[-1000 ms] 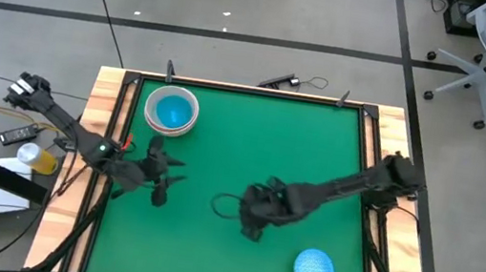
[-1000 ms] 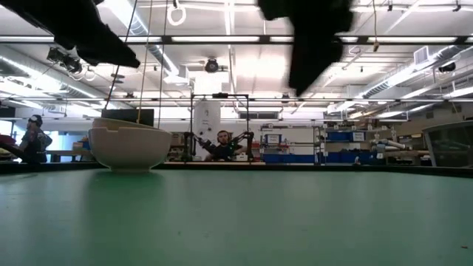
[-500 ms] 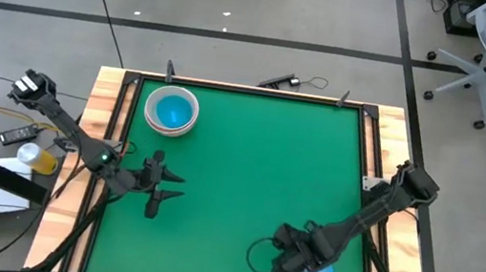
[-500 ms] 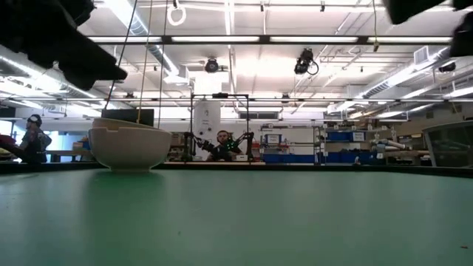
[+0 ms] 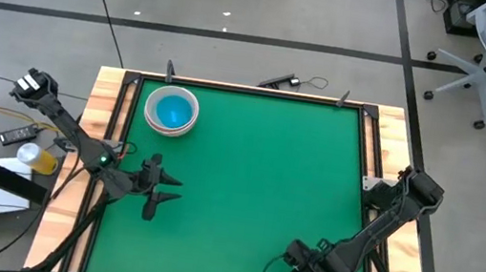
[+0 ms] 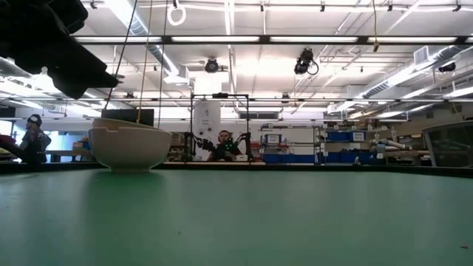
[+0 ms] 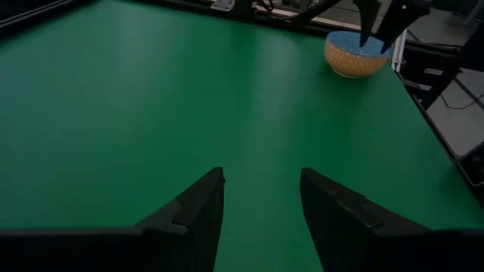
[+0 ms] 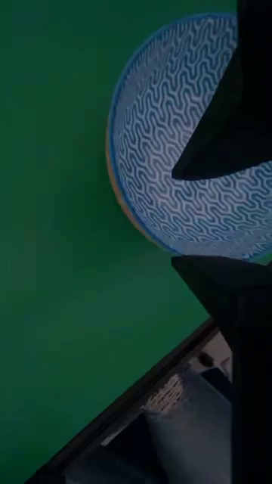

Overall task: Nest bowls inside each other
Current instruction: Stack the blue patterned bowl on top of the blue bowl

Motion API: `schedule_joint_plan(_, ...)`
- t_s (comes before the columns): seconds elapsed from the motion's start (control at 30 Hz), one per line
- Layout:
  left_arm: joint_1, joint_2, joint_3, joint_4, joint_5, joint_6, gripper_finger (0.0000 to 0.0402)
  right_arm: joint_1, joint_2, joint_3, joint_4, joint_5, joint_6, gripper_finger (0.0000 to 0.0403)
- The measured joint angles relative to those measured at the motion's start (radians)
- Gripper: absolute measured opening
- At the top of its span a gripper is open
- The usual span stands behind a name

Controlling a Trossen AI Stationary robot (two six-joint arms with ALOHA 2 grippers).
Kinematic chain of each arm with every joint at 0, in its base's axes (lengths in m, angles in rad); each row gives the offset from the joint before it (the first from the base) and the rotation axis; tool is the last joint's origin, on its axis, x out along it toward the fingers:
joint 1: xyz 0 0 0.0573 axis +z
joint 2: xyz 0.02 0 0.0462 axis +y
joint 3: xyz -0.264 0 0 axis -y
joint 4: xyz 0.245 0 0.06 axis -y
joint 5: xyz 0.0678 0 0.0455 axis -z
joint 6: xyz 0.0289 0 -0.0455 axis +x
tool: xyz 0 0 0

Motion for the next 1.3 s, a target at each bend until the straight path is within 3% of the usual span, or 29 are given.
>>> schedule_joint_plan(0.23,0.008,0.000,0.000,-0.001,-0.003,-0.014,0.0175,-0.001,0.000,0.000,0.078,-0.008,0.013,0.0116)
schedule_joint_plan(0.43,0.015,0.000,0.000,0.000,-0.010,-0.008,0.0175,-0.001,0.001,-0.041,0.085,-0.007,0.024,0.0111)
schedule_joint_plan(0.63,0.039,0.000,0.000,0.000,-0.010,-0.008,0.0175,-0.012,0.002,-0.133,0.270,-0.030,-0.011,0.0110)
schedule_joint_plan(0.73,0.063,0.000,0.000,0.007,-0.010,-0.004,0.0175,-0.038,0.002,-0.148,0.258,-0.039,-0.042,0.0096)
schedule_joint_plan(0.9,0.110,-0.001,0.038,0.006,-0.011,0.113,0.0175,-0.119,0.002,-0.129,0.181,-0.031,-0.220,0.0027)
schedule_joint_plan(1.07,0.144,-0.002,0.147,0.003,-0.033,0.395,0.0175,-0.249,0.001,-0.065,0.159,0.022,-0.485,0.0022)
schedule_joint_plan(1.2,0.162,-0.002,0.270,-0.064,-0.048,0.547,0.0175,-0.383,0.002,-0.052,0.305,0.079,-0.711,0.0017)
schedule_joint_plan(1.3,0.169,-0.002,0.377,-0.199,-0.065,0.569,0.0175,-0.487,0.002,-0.052,0.445,0.079,-0.891,0.0017)
